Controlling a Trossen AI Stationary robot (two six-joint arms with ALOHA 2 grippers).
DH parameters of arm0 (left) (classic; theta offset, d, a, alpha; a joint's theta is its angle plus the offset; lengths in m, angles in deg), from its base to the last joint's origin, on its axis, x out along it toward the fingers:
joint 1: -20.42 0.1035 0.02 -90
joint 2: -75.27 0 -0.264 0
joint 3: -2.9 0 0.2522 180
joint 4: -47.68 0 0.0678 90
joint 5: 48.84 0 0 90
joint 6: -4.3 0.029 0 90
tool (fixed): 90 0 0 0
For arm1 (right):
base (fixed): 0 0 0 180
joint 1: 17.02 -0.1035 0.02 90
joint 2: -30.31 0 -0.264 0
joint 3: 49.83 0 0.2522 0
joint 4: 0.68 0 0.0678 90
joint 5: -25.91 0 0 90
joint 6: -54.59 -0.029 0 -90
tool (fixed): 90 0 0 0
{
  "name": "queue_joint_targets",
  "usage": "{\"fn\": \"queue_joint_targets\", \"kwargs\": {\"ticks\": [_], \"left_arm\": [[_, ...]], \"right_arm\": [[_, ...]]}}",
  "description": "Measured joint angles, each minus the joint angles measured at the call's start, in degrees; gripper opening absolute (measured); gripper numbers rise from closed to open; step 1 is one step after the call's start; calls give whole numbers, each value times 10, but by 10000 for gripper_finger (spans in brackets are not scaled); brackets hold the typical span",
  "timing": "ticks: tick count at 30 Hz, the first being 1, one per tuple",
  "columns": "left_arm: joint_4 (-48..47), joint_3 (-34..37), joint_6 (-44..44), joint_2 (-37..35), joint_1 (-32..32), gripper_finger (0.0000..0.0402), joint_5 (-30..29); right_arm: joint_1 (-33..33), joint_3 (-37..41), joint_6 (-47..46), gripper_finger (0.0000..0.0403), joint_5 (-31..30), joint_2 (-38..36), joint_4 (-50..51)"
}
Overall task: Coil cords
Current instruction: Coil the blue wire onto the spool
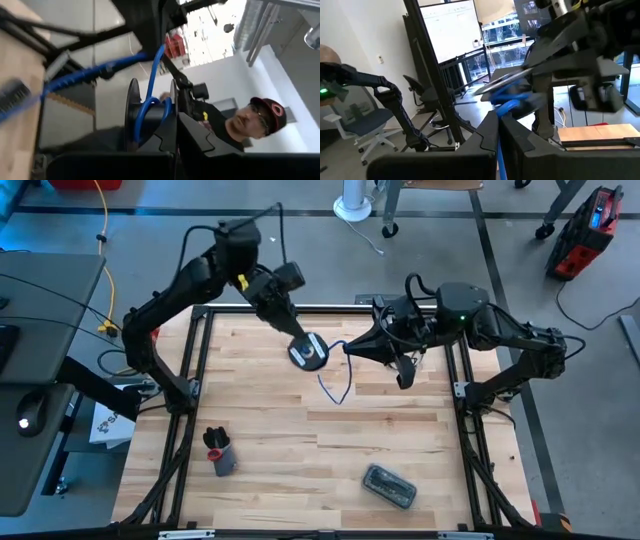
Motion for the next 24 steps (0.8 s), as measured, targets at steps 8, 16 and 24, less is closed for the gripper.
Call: {"fn": "queue_joint_targets", "kwargs": {"ticks": [8, 16, 24], "left_arm": [[118, 0, -105, 30, -48, 0, 22], [273, 0, -219, 59, -63, 0, 24], [309, 1, -237, 75, -79, 0, 27]], "right_arm": [[0, 0, 4, 1, 0, 0, 2], [0, 0, 14, 1, -4, 0, 2], [0, 0, 31, 28, -20, 1, 0]]}}
